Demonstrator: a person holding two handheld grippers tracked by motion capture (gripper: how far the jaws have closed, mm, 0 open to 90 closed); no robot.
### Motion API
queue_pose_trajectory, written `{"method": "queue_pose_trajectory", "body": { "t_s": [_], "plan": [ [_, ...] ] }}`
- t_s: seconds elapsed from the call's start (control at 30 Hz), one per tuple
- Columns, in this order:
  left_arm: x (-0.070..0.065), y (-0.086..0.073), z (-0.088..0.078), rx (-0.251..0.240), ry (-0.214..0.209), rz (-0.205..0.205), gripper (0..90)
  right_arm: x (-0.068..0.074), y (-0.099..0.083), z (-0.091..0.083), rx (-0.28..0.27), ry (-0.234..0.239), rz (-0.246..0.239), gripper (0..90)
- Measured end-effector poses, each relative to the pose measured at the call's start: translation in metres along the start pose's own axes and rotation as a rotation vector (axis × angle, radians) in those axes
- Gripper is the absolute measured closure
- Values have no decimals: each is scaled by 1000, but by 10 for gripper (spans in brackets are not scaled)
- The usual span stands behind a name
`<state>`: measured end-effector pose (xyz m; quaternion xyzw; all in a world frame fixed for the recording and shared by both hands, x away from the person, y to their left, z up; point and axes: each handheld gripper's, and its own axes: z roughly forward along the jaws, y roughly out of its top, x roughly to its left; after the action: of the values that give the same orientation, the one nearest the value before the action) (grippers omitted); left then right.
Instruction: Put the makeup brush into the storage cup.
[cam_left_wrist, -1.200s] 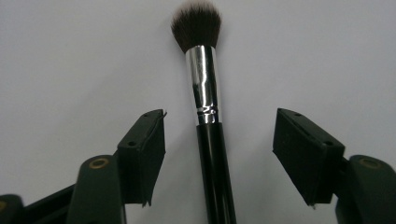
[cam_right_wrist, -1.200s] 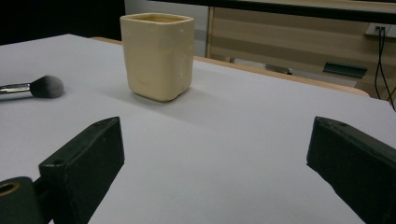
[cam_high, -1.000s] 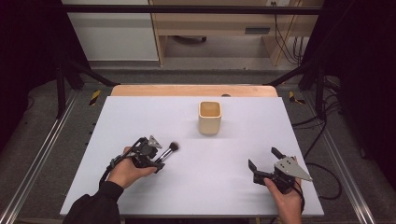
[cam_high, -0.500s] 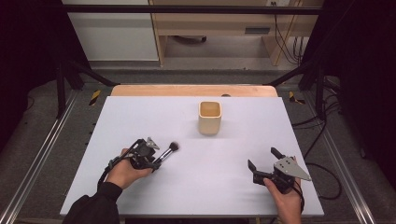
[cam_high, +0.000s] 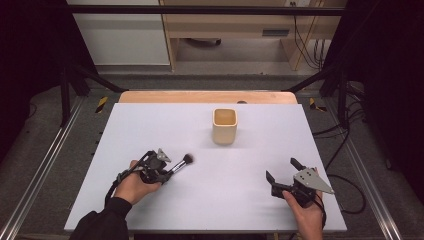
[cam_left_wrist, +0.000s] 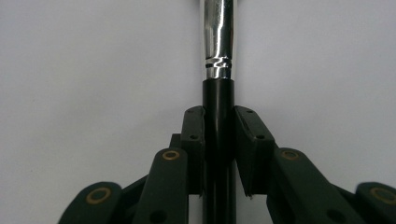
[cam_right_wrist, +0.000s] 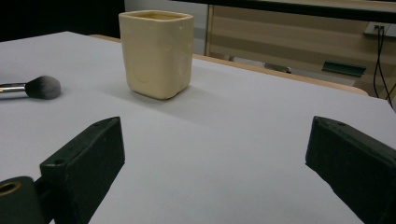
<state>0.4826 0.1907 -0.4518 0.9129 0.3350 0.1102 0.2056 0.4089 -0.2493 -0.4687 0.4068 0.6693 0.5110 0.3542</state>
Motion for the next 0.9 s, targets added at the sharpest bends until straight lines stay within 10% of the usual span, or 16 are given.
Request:
{"method": "queue_pose_trajectory", "body": {
  "t_s": [0.9],
  "plan": [
    [-2, -3, -24, -341, 2, -29, 746, 9, 2, 5, -2, 33, 47, 41]
  ]
}}
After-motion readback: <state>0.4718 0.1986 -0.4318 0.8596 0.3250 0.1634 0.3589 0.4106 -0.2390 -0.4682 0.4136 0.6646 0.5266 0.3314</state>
